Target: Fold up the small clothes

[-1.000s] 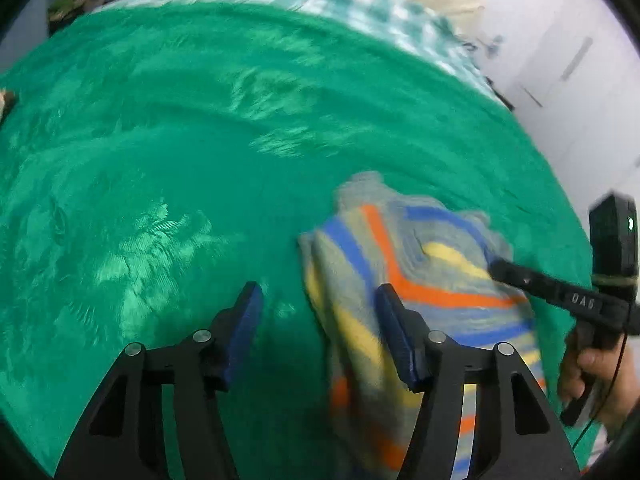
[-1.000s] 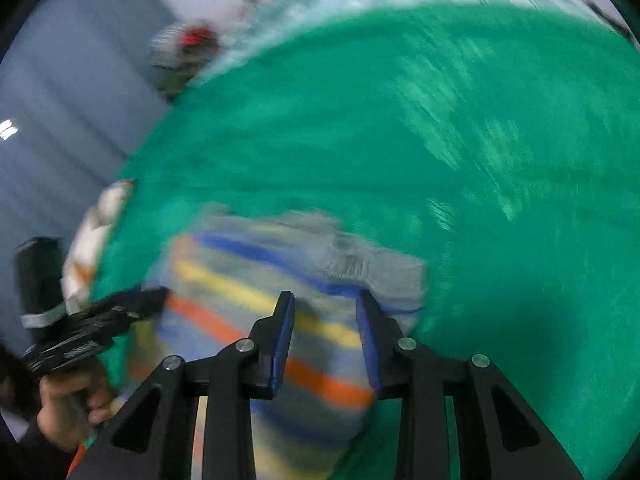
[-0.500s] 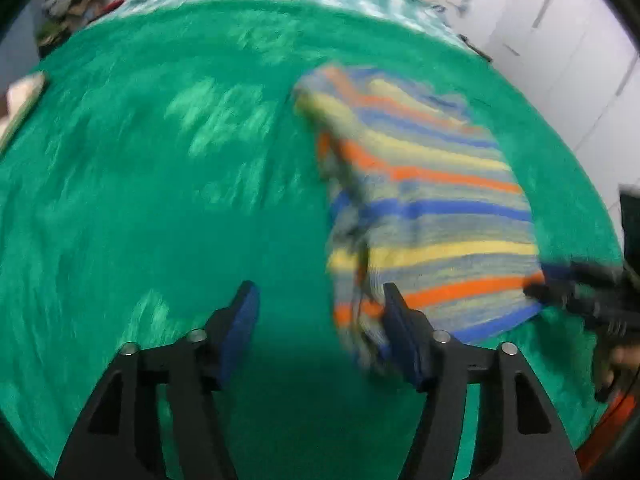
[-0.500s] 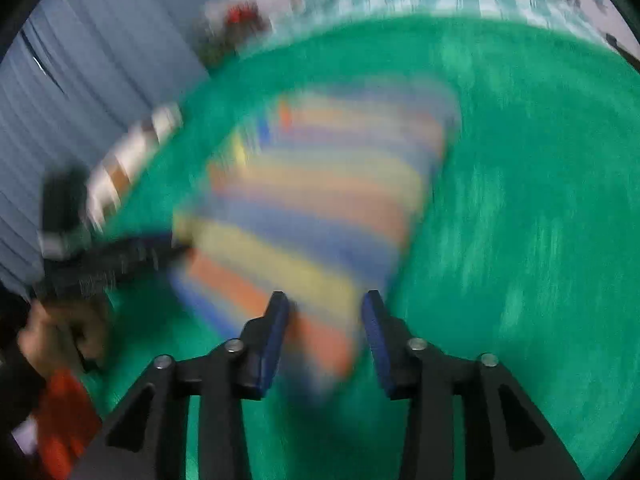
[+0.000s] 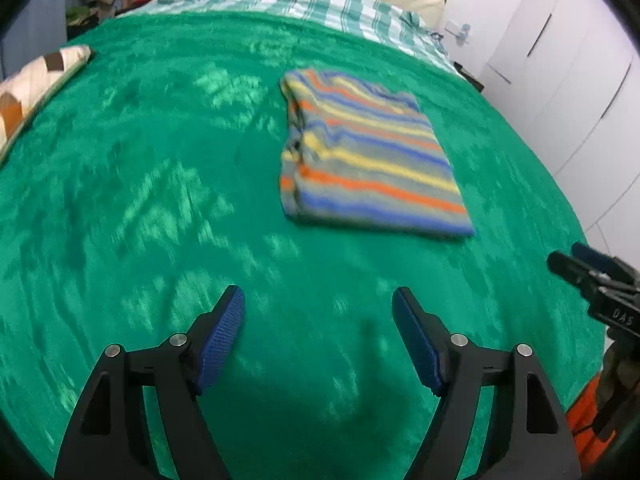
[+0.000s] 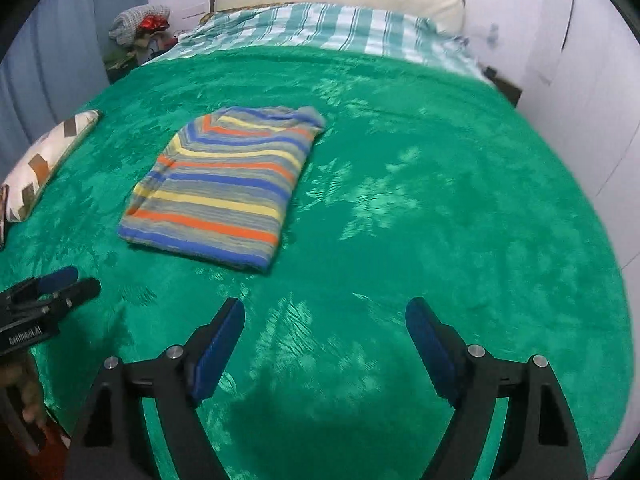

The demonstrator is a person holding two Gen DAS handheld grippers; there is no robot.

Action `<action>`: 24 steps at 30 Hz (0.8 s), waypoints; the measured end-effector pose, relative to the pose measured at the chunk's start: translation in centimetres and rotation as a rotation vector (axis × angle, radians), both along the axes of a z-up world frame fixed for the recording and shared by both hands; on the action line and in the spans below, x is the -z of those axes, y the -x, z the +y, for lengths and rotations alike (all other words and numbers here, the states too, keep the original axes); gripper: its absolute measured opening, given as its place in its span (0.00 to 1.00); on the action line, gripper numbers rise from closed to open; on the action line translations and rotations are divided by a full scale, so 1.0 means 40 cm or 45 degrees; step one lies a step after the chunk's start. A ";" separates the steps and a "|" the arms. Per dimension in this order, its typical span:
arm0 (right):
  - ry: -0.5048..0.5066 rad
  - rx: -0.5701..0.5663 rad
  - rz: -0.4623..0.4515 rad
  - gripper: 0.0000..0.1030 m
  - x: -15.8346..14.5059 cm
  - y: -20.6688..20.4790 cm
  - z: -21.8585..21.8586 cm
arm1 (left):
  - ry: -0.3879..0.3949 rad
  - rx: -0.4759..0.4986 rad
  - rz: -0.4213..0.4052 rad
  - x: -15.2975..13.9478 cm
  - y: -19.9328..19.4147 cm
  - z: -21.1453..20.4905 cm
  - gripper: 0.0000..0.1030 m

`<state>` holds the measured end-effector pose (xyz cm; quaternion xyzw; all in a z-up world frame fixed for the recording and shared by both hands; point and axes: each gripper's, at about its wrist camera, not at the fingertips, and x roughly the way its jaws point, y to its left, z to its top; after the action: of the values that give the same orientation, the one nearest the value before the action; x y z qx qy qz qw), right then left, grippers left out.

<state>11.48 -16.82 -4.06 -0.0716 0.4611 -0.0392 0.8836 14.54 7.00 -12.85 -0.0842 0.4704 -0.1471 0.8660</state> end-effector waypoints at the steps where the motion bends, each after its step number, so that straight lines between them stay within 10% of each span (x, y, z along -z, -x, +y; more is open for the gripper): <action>1: 0.027 -0.001 -0.007 0.80 -0.006 0.011 0.005 | -0.003 0.004 0.001 0.002 0.012 -0.006 0.76; 24: 0.144 0.027 -0.021 0.80 -0.049 0.086 -0.011 | -0.062 0.036 -0.025 -0.011 0.077 -0.043 0.76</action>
<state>8.02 -17.25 -2.10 -0.1161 0.4517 -0.0752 0.8814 11.48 5.30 -12.41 -0.0550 0.4666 -0.1485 0.8702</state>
